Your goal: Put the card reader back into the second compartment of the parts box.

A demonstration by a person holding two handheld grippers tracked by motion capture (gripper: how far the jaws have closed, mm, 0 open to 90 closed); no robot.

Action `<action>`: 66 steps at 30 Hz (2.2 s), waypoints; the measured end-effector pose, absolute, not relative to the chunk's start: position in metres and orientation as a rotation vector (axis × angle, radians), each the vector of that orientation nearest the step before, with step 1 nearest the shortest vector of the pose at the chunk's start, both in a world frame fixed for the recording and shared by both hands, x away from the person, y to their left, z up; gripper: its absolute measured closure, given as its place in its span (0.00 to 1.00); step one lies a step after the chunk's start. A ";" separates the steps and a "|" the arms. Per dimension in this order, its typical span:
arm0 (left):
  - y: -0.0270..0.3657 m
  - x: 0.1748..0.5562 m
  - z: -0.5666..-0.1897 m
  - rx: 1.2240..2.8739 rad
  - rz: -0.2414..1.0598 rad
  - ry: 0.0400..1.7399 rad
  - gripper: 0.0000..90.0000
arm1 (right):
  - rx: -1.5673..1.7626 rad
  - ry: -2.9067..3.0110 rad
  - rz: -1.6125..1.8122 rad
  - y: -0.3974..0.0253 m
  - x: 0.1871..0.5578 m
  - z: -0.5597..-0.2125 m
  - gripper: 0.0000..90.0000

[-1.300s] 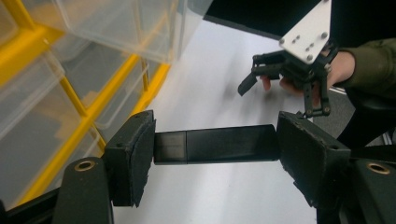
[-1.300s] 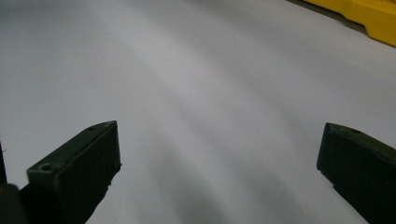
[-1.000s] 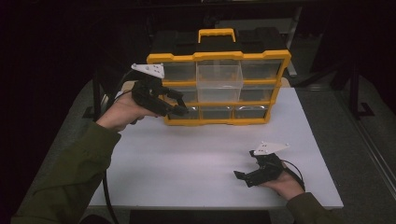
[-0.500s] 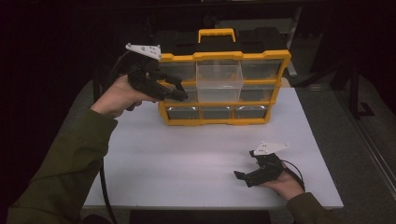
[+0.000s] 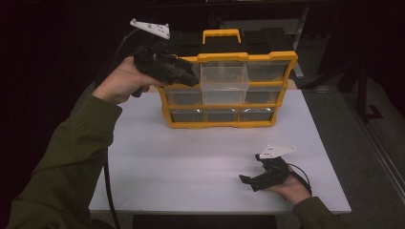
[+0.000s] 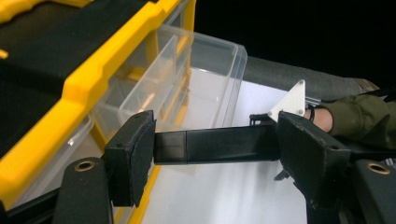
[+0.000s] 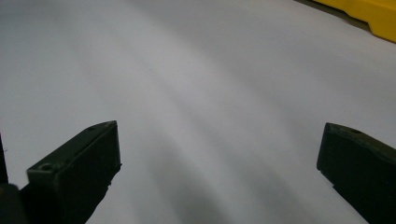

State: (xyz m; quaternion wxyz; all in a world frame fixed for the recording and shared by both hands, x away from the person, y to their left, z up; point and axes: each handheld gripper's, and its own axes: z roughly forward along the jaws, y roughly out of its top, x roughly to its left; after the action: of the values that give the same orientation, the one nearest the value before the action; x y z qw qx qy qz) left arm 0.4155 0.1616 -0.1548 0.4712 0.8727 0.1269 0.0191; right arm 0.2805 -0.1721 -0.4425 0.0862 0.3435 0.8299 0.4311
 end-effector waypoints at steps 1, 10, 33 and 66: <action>0.160 0.416 -0.154 2.137 0.045 0.306 0.33 | 1.024 2.472 1.286 -0.172 0.280 -0.442 0.00; 0.138 0.429 -0.153 2.139 0.026 0.313 0.33 | 1.022 2.472 1.289 -0.172 0.280 -0.442 0.00; 0.111 0.443 -0.162 2.176 0.063 0.369 0.25 | 1.012 2.480 1.292 -0.172 0.280 -0.442 0.00; 0.184 0.407 -0.183 2.152 0.094 0.408 0.15 | 1.018 2.476 1.270 -0.173 0.280 -0.443 0.00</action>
State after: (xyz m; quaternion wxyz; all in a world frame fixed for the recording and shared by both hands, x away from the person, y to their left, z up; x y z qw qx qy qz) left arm 0.4066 0.1838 -0.1833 0.4571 0.8730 0.1655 0.0382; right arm 0.2804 -0.1726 -0.4429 0.0892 0.3421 0.8324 0.4268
